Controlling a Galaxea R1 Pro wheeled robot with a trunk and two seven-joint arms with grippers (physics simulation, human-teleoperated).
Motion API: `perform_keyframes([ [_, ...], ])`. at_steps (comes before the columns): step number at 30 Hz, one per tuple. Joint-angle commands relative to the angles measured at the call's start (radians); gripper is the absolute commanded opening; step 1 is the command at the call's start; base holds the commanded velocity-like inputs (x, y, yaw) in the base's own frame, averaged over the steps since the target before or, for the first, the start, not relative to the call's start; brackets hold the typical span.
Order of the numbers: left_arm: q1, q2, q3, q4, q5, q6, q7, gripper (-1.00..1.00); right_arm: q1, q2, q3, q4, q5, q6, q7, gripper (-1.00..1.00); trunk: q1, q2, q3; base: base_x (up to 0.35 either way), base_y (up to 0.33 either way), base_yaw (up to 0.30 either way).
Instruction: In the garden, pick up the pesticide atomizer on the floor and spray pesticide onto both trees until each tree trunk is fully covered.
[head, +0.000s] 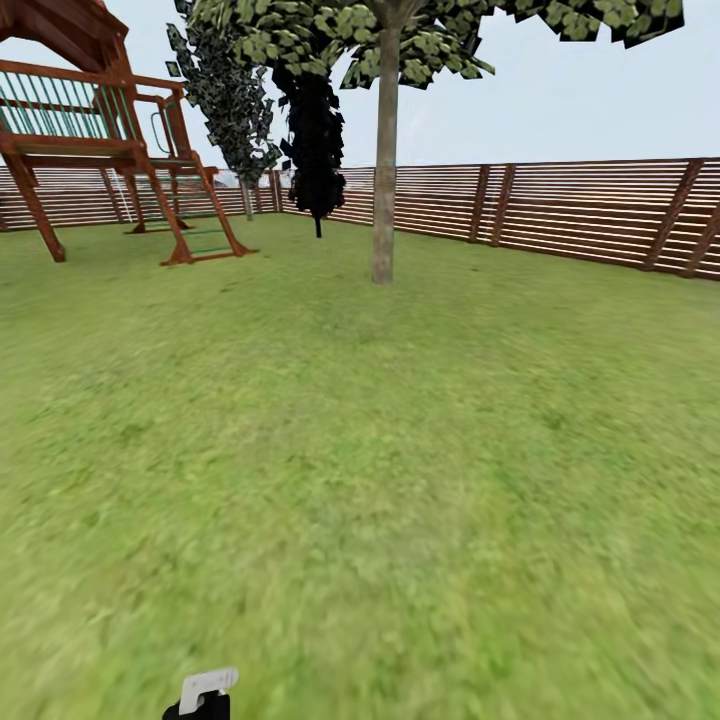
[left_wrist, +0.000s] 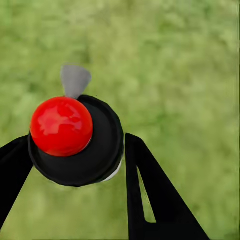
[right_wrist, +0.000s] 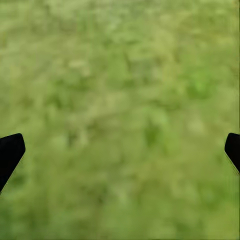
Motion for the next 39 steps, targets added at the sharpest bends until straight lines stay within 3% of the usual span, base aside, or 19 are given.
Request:
perform_keyframes([
  [1,0.0,0.0,0.0,0.0,0.0,0.0,0.0,-1.0,0.0,0.0,0.0,0.0,0.0,0.0,0.0,1.0,0.0,0.0,0.0,0.34,0.0,0.0],
  [39,0.0,0.0,0.0,0.0,0.0,0.0,0.0,-1.0,0.0,0.0,0.0,0.0,0.0,0.0,0.0,1.0,0.0,0.0,0.0,0.34,0.0,0.0],
])
